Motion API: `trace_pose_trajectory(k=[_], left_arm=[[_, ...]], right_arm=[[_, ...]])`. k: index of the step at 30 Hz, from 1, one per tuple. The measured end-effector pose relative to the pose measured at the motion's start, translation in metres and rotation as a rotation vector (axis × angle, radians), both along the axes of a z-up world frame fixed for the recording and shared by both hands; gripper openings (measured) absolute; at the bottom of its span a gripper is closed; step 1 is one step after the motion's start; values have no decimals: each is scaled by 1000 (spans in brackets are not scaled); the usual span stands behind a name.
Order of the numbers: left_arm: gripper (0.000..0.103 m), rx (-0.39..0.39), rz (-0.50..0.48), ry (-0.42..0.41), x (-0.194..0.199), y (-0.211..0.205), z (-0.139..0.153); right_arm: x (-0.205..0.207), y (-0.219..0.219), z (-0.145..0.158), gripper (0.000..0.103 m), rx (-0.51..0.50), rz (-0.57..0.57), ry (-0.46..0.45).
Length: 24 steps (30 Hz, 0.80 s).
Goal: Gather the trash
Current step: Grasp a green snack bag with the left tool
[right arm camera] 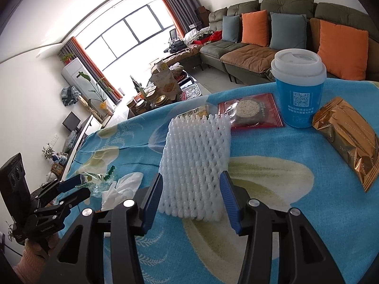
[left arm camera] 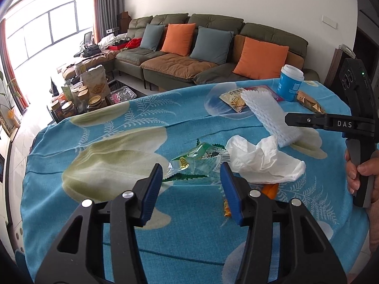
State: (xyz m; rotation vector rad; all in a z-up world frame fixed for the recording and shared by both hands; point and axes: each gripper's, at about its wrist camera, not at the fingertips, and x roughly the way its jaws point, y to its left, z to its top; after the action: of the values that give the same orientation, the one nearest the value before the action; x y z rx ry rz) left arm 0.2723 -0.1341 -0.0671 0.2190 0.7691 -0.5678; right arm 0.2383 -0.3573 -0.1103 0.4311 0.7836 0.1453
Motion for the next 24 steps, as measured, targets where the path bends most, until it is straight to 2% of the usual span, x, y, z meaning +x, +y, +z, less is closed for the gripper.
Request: trace_pose_trajectory(k=[4,8,10,12,15,20,24], left_arm=[[30,1,-1,23,4,1,-7],[21,-3,3,33,4,4,-10],[10,-1,5,37,2,5,-10],[9,4,14,36,1,5,-10],[8,-3,22,39,1,8,-9],[8,-30,36,35,-3,17,-4],[8,-41,49,32,-9,24,-1]], right_arm=[[2,-2,-2,48,10,-8,8],[1,-3,-3,47,3,-6,12],[1,-2,-4,39,-4,-7,16],[1,-1,-4,32,-13,-9,21],[-1,-1,-4,30,-10,-12,22],[-3,-2,-3,19,-3,-9,13],[-5,-3,-1,20,0,-10,6]])
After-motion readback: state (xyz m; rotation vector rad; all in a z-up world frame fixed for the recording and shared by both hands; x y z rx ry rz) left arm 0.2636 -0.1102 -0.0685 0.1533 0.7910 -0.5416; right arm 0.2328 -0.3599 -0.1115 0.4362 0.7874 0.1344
